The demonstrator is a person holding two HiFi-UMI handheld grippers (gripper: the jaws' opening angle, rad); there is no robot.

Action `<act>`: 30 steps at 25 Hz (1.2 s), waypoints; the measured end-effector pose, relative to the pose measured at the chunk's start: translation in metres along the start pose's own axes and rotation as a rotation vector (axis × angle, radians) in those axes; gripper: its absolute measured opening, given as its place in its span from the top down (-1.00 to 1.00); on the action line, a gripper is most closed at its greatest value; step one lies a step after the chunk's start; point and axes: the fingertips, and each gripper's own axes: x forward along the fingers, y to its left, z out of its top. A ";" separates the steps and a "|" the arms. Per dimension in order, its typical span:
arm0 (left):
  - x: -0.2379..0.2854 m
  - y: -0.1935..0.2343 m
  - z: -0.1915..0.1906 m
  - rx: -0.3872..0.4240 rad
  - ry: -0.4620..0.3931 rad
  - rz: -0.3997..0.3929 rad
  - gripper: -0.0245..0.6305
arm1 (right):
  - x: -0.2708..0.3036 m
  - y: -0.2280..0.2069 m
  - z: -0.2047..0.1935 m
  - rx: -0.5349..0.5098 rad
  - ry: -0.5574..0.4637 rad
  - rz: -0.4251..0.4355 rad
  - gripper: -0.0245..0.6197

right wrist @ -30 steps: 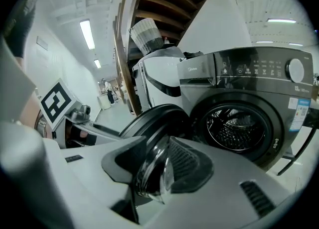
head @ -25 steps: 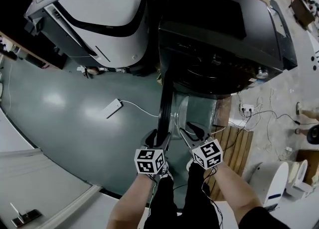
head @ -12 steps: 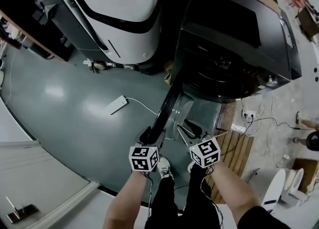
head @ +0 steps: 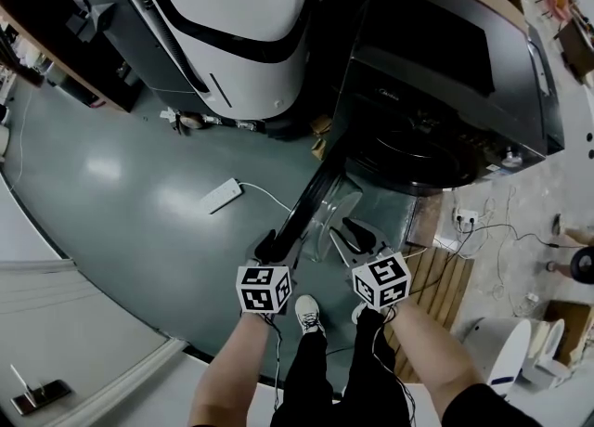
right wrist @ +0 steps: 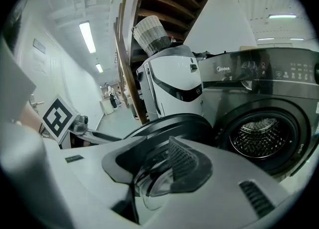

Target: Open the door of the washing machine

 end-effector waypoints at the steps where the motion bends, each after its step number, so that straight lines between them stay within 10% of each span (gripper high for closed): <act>1: -0.001 0.001 0.001 -0.003 0.000 0.002 0.11 | 0.000 0.001 0.001 0.000 0.001 0.000 0.47; 15: -0.042 -0.009 0.023 0.035 -0.059 -0.011 0.12 | -0.022 0.020 0.026 -0.009 -0.033 -0.016 0.48; 30: -0.130 -0.128 0.113 0.202 -0.254 -0.186 0.20 | -0.160 0.033 0.099 0.005 -0.212 -0.165 0.49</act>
